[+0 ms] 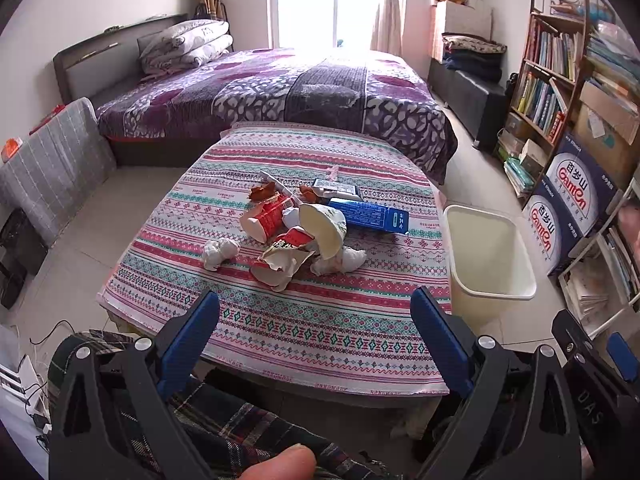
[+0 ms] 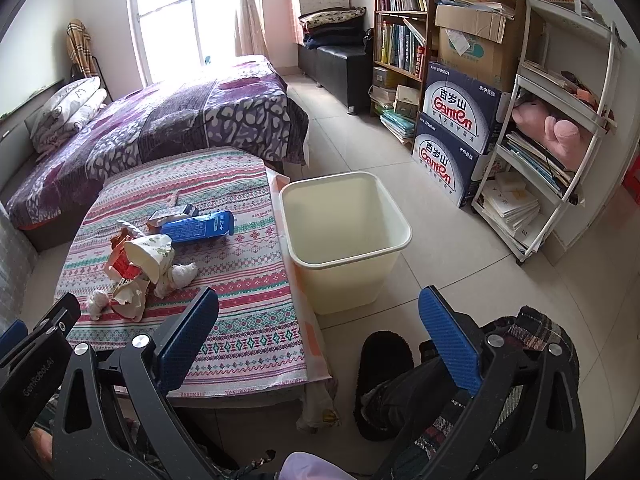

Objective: Collect trash
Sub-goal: 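Grasp crumpled white tissues with left tool while right tool grasps white floral paper cup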

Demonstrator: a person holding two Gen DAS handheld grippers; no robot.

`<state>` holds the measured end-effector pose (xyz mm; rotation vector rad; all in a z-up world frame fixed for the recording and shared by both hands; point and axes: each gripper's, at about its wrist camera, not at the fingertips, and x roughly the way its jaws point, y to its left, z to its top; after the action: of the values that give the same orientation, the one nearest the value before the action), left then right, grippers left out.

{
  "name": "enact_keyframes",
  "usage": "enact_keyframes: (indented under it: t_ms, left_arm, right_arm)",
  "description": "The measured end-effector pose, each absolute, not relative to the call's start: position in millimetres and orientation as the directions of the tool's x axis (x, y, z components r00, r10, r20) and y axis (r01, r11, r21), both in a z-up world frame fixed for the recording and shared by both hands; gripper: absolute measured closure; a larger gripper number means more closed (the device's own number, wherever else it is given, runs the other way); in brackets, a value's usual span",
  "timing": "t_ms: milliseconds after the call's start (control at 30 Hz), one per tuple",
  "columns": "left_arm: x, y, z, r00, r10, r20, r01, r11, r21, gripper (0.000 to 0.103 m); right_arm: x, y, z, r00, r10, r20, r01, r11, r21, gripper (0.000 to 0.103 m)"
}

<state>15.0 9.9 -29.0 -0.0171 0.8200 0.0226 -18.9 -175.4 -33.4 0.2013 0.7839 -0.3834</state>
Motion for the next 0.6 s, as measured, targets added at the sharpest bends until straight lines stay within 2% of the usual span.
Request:
enact_keyframes:
  t_ms: [267, 600]
  left_arm:
    - [33, 12, -36, 0.649, 0.023, -0.761, -0.039, 0.999, -0.003, 0.01]
    - [121, 69, -73, 0.524, 0.082, -0.848, -0.109, 0.994, 0.028, 0.01]
  right_arm:
    - [-13, -174, -44, 0.638, -0.25, -0.728, 0.417, 0.907, 0.054, 0.007]
    - [50, -173, -60, 0.576, -0.127, -0.808, 0.361, 0.926, 0.112, 0.007]
